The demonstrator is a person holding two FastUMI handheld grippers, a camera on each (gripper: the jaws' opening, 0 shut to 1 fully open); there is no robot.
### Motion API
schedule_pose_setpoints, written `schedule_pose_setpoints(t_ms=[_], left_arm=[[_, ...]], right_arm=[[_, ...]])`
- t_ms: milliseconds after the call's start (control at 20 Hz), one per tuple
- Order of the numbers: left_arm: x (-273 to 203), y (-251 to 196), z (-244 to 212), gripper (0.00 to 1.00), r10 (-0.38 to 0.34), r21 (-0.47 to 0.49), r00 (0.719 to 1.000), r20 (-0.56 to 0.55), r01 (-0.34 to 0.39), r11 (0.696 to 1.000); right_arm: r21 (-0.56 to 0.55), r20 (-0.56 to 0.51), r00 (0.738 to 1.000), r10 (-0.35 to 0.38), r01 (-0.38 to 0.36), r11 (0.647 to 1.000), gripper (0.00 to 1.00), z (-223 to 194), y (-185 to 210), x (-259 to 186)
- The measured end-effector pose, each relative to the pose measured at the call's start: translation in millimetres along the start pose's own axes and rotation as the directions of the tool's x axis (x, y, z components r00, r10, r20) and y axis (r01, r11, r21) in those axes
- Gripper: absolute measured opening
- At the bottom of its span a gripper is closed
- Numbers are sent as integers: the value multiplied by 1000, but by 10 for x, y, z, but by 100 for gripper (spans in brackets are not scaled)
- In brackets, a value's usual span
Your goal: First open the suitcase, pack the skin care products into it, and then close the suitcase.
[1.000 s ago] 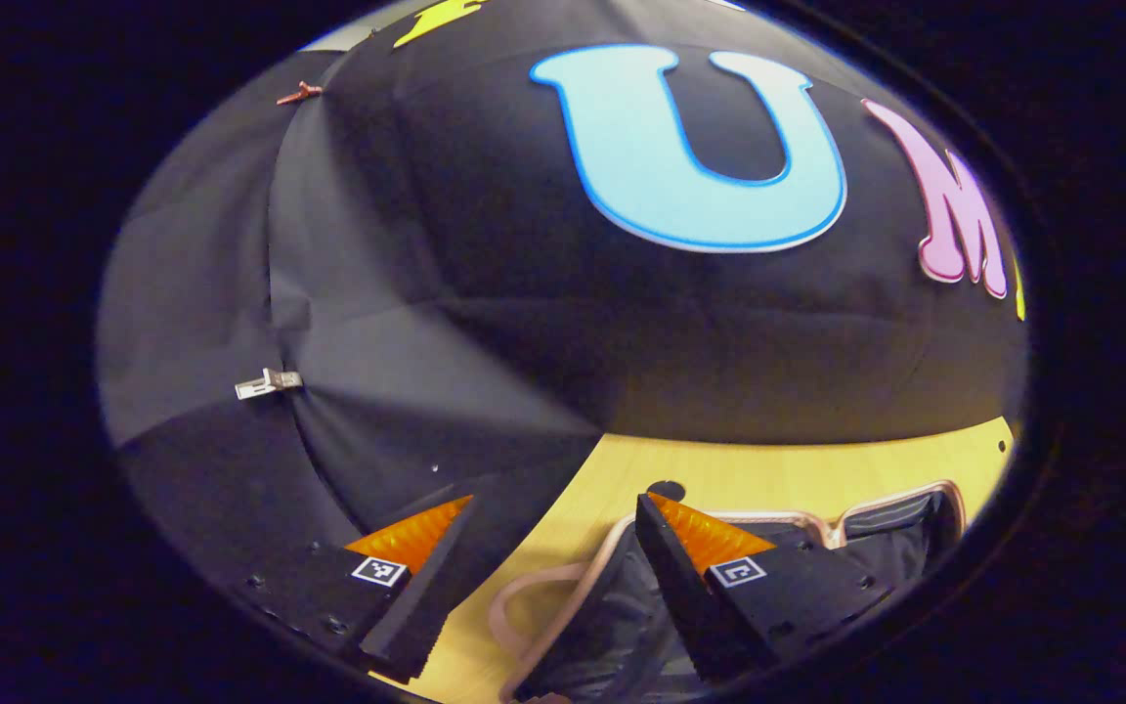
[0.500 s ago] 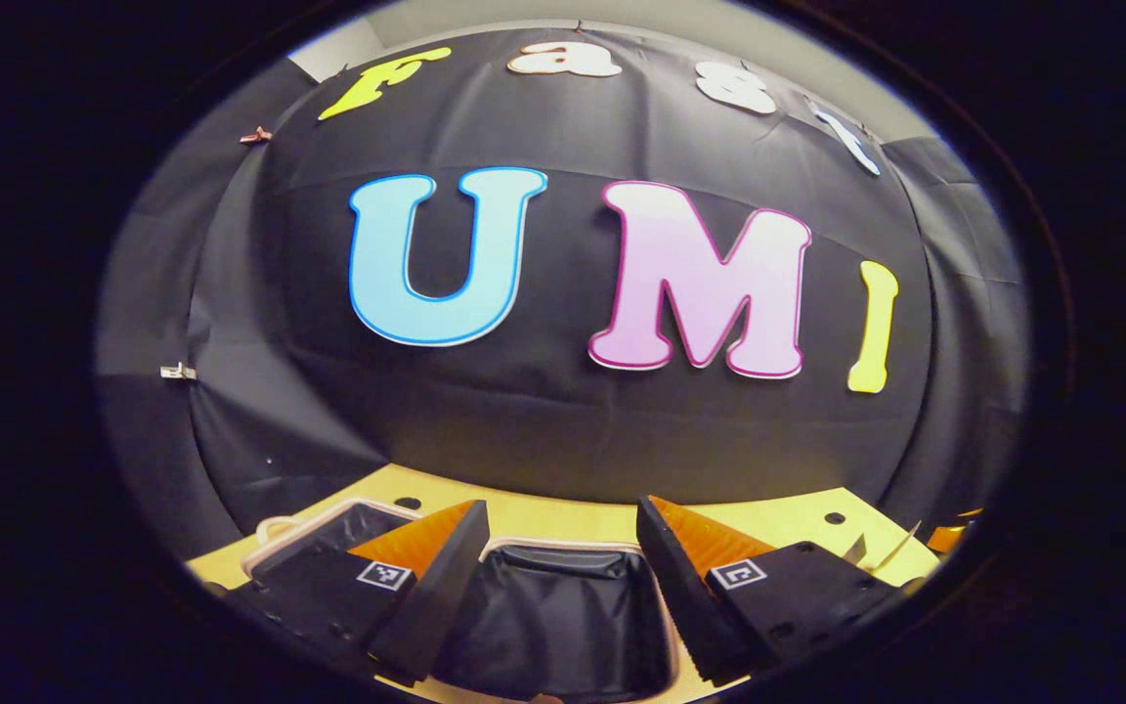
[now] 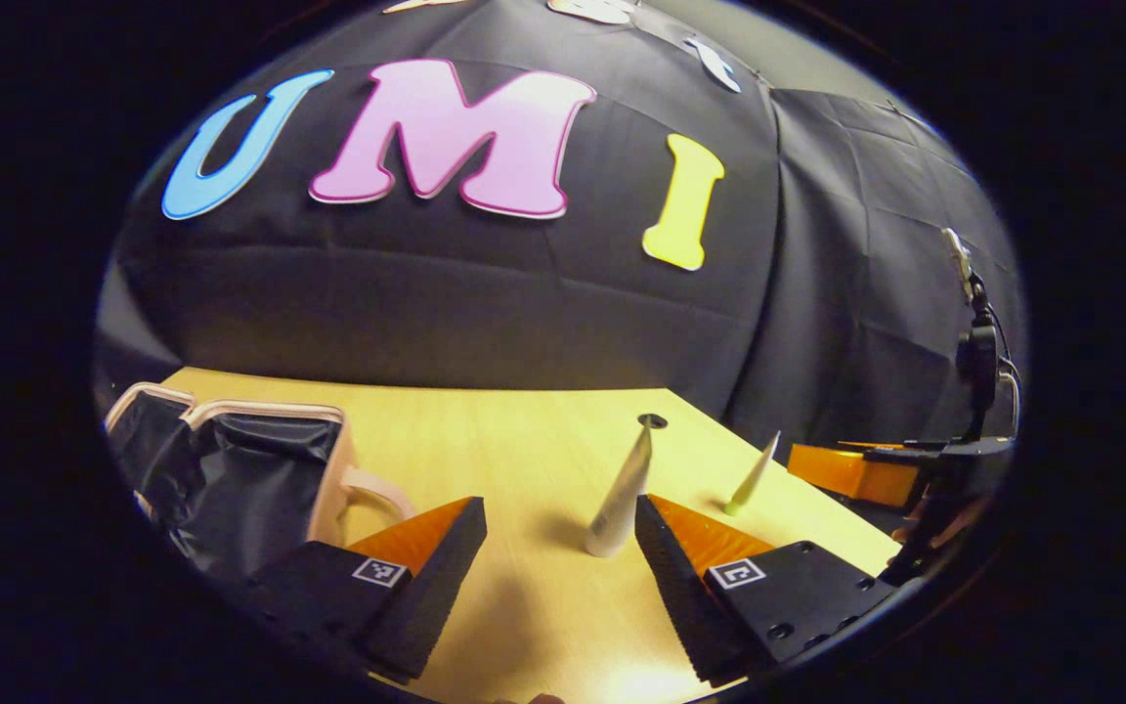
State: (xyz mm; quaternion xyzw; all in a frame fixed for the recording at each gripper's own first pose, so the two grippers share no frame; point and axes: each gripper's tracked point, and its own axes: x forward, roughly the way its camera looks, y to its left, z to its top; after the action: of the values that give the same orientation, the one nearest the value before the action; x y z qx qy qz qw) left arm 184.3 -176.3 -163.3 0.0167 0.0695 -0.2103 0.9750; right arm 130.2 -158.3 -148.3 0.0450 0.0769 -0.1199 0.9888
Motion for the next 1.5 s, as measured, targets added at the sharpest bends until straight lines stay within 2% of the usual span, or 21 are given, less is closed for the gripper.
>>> schedule_pose_setpoints(t_ms=[150,250,400,500,600,650,850,1050,1100,1150,1200,1250,1350,1400,1450,1500], left_arm=[[509,-201,-173,96,-47,76,998,-52,51,996],[867,-233,-279,96,-20,120,997,-77,29,992],[1162,-357,-399,95,7,134,993,-122,9,991],[1349,-318,-377,89,40,147,992,-119,-22,989],[1326,-332,-401,64,46,134,989,-143,-27,991],[1371,-334,-402,47,40,128,989,-144,-21,992],[1274,-275,-423,39,34,99,989,-146,-19,995],[1071,-185,-476,38,41,98,988,-146,-27,995],[1027,-167,-482,38,45,95,989,-144,-32,995],[987,-145,-495,38,48,90,988,-144,-35,995],[954,-129,-503,38,51,83,988,-144,-40,996],[911,-113,-515,38,53,75,988,-144,-43,996],[865,-78,-523,38,59,62,988,-146,-50,997],[835,-61,-525,38,61,57,987,-148,-53,997],[811,-32,-525,38,66,54,987,-147,-59,997],[786,-9,-528,38,70,54,987,-145,-63,997]], right_arm=[[12,-24,999,-22,23,1000,97,-109,-105,163],[1,-35,999,-39,39,999,97,-185,-167,265],[44,-65,997,-49,52,998,97,-275,-227,436],[60,-72,996,-52,57,997,97,-312,-212,542],[62,-70,996,-55,60,996,97,-321,-184,650],[65,-69,996,-57,61,996,97,-330,-162,708],[53,-84,992,-90,94,994,97,-409,-181,957],[46,-98,985,-144,149,988,94,-481,-289,1157],[29,-106,982,-154,158,987,92,-533,-311,1195],[-2,-120,978,-170,171,985,82,-588,-333,1228],[-36,-133,973,-191,188,982,81,-644,-367,1268],[-51,-142,970,-199,194,980,76,-644,-349,1297],[-54,-125,977,-173,168,984,69,-603,-272,1321],[-64,-123,977,-175,168,984,51,-601,-246,1306],[-72,-124,982,-143,135,988,33,-632,-168,1285],[-85,-140,982,-127,116,990,39,-674,-126,1219]])
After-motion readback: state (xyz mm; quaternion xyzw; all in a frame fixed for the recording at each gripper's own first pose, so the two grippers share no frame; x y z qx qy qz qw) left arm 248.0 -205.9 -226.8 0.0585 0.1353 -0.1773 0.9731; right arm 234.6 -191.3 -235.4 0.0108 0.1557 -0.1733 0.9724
